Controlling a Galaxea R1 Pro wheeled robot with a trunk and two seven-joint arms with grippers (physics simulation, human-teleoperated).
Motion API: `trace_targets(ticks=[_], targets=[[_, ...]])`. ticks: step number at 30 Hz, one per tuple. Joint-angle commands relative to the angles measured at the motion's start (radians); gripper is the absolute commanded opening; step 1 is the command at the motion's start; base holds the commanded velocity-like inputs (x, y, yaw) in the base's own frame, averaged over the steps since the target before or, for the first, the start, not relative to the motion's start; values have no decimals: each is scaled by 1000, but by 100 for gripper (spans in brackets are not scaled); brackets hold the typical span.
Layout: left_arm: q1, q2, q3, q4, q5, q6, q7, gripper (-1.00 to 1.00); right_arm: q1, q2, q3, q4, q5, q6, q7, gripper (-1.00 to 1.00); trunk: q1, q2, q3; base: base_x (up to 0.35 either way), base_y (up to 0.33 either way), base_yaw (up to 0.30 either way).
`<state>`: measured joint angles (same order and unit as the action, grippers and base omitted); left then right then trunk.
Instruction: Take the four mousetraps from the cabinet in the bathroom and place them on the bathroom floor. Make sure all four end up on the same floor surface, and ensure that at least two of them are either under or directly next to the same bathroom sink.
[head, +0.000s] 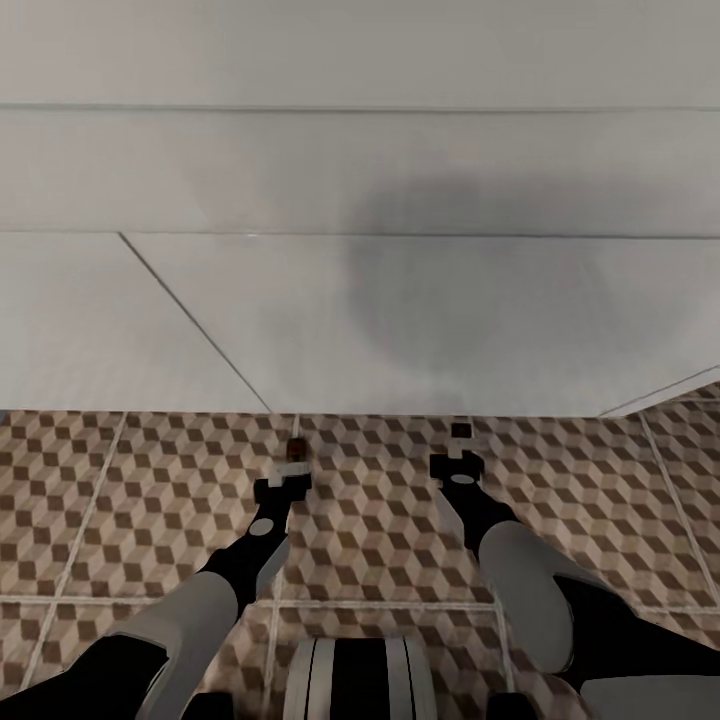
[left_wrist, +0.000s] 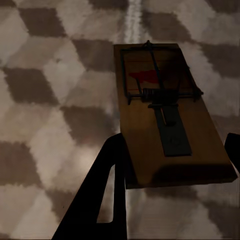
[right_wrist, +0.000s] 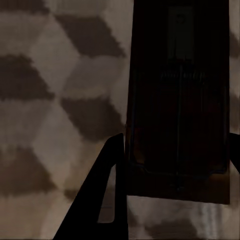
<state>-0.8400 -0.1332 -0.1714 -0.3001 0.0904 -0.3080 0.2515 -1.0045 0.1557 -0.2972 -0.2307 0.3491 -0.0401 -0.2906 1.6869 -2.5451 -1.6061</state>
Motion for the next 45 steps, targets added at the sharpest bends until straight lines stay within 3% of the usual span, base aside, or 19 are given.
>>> trace_targets(ticks=[1, 45], targets=[[-1, 1, -9, 1, 8, -3, 8, -100, -1, 1, -8, 2, 7, -5, -1, -100, 0, 0, -1, 256, 0, 0], [-1, 1, -8, 1, 11, -6, 7, -100, -1, -3, -3, 55, 6, -3, 4, -100, 0, 0, -1, 16, 0, 0]])
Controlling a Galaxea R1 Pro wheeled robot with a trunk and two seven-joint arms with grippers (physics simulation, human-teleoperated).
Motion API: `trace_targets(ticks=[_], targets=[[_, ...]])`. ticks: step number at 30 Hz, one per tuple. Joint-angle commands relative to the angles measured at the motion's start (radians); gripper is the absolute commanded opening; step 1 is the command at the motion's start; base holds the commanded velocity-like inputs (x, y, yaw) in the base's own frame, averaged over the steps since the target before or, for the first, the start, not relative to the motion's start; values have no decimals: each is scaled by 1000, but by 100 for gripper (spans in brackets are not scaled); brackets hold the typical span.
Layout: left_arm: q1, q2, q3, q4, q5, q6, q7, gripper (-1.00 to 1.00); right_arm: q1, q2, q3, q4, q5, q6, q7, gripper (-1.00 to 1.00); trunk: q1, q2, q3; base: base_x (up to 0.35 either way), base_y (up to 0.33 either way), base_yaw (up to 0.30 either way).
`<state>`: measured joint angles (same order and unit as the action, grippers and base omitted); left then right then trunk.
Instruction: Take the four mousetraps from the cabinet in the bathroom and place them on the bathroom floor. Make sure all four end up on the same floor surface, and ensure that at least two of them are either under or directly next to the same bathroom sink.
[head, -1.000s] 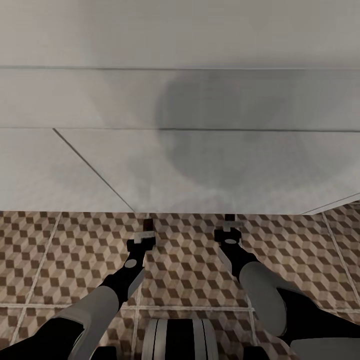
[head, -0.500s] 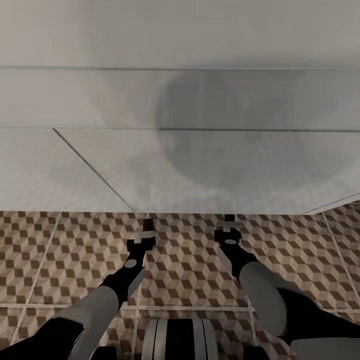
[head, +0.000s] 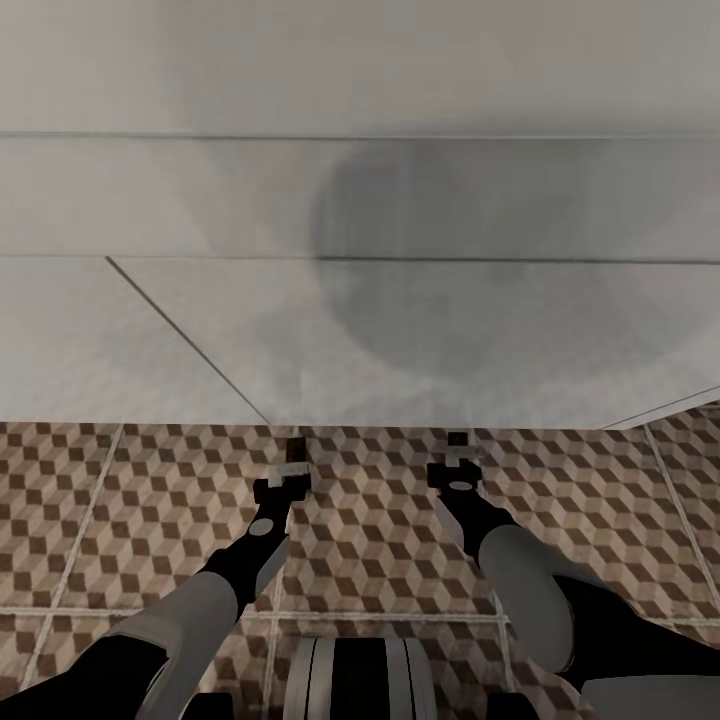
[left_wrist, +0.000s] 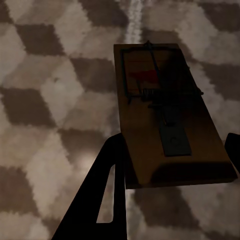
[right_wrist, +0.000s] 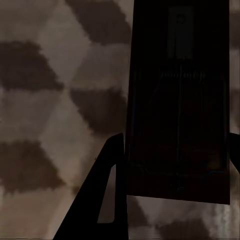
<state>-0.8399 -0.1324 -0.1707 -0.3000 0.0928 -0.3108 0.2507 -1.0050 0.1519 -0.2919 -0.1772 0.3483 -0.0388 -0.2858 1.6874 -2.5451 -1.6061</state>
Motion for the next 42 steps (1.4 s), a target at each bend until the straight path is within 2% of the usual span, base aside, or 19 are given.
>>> trace_targets(ticks=[1, 6, 11, 17, 42], targets=[[-1, 0, -9, 1, 8, -3, 7, -100, -1, 0, -8, 2, 6, -4, -1, -100, 0, 0, -1, 0, 0, 0], [0, 0, -9, 1, 8, -3, 7, -100, -1, -2, -9, 5, 6, 0, 4, -100, 0, 0, -1, 0, 0, 0], [0, 0, -9, 1, 8, -3, 7, -100, -1, -5, -11, 5, 4, 3, 51, -100, 0, 0, -1, 0, 0, 0], [-1, 0, -9, 1, 8, -3, 7, -100, -10, -7, -12, -6, 3, 8, 74, -100, 0, 0, -1, 0, 0, 0], [-1, 0, -9, 1, 7, -2, 7, -100, -27, -6, -12, -10, 3, 17, 78, -100, 0, 0, -1, 6, 0, 0]])
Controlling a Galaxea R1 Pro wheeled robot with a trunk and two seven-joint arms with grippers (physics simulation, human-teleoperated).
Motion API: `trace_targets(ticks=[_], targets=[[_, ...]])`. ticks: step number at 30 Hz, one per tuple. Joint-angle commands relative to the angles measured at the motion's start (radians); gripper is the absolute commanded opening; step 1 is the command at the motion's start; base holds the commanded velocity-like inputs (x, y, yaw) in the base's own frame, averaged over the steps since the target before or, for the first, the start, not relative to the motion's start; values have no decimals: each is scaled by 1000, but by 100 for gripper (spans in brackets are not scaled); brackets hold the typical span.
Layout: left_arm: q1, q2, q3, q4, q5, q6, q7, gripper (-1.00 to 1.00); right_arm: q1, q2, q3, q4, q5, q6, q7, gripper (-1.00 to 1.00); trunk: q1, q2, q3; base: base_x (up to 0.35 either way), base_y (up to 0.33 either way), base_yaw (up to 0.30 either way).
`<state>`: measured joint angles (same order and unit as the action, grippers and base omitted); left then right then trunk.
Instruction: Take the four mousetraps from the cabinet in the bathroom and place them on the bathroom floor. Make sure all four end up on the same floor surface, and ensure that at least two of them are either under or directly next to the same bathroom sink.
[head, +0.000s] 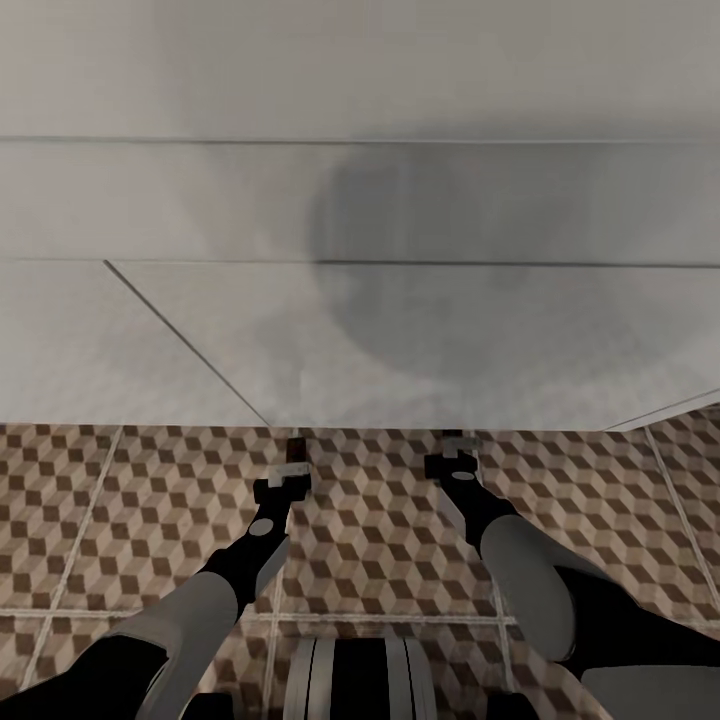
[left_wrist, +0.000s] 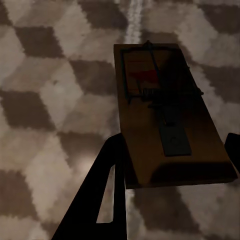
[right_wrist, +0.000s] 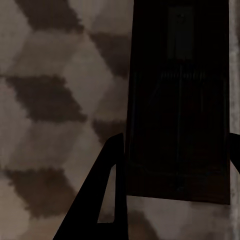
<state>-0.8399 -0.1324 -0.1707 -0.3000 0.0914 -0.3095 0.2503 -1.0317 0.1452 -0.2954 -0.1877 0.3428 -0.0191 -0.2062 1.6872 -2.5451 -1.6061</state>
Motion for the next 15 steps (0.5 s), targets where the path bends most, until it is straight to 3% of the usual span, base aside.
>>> trace_targets(ticks=[1, 6, 15], targets=[[-1, 0, -9, 1, 8, -3, 8, -100, -1, 1, -8, 1, 8, -2, -1, -100, 0, 0, -1, 142, 0, 0], [-1, 1, -9, 1, 8, -3, 7, -100, -1, 2, -8, 1, 8, -3, -1, -100, 0, 0, -1, 157, 0, 0], [-1, 2, -9, 1, 6, -3, 7, -100, -1, 2, -8, 1, 10, -4, -1, -100, 0, 0, -1, 25, 0, 0]])
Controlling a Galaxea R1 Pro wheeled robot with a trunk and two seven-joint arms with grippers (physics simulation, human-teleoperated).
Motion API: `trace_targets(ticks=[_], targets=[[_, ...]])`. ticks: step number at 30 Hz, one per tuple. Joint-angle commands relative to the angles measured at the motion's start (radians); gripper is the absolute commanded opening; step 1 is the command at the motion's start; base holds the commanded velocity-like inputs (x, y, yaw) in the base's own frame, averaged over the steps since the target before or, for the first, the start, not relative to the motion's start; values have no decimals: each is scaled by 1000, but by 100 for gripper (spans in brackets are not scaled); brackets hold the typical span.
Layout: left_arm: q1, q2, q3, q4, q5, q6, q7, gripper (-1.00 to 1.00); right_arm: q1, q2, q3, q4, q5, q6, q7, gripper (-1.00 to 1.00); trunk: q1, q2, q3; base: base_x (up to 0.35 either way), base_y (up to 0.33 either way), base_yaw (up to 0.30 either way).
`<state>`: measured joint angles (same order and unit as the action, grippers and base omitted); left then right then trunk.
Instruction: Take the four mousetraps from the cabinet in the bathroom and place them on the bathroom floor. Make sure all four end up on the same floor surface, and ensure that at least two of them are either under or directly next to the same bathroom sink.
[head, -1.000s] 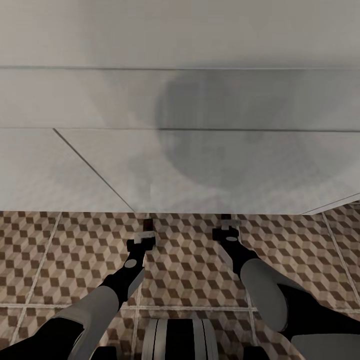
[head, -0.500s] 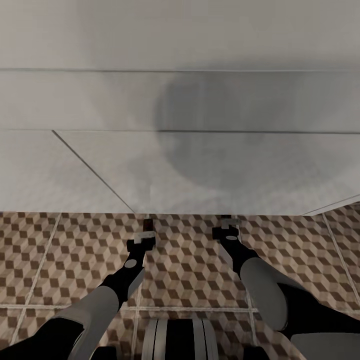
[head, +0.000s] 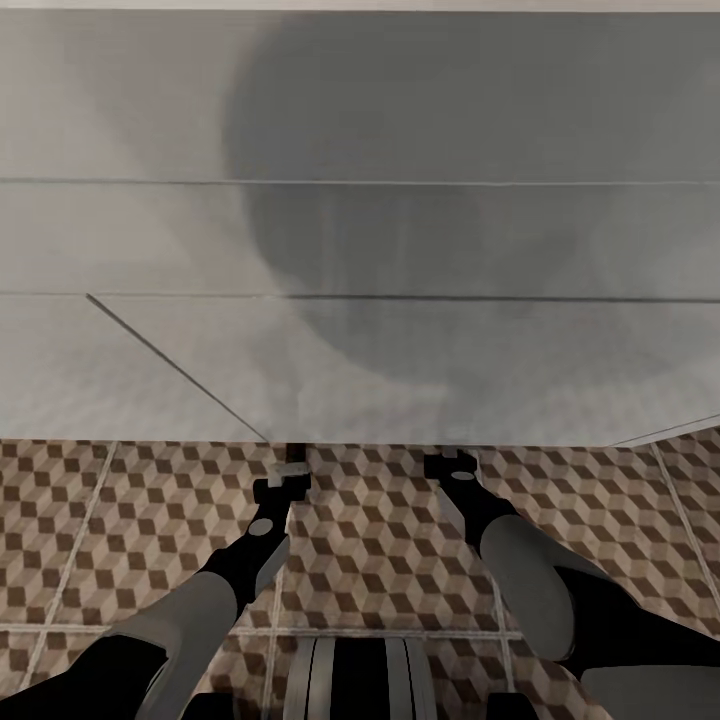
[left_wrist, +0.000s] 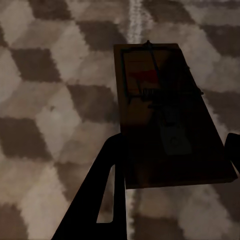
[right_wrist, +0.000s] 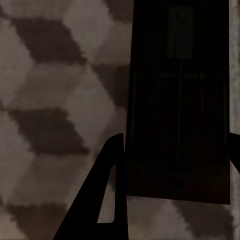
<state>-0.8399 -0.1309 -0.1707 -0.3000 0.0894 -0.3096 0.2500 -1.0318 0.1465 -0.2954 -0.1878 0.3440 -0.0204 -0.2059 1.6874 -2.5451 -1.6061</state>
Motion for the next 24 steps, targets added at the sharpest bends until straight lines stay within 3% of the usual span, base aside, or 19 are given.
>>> trace_targets(ticks=[1, 10, 16, 19, 24], targets=[[0, 1, -9, 1, 8, -3, 8, -100, -1, 1, -8, 1, 8, -3, -1, -100, 0, 0, -1, 4, 0, 0], [-1, 19, -7, 2, 10, -5, -1, -100, -1, 1, -8, 8, 7, -5, -1, -100, 0, 0, -1, 1, 0, 0], [0, 76, -4, 0, 14, -5, -12, -100, -1, 1, -6, 14, 7, -7, -1, -100, 0, 0, -1, 0, 0, 0], [0, 95, 0, 0, 23, -4, -31, -100, -1, 2, -6, 15, 8, -7, -1, -100, 0, 0, -1, 0, 0, 0], [-1, 111, 9, 1, 62, 3, -118, -100, -1, 5, -5, 17, 9, -7, -1, -100, 0, 0, -1, 0, 0, 0]])
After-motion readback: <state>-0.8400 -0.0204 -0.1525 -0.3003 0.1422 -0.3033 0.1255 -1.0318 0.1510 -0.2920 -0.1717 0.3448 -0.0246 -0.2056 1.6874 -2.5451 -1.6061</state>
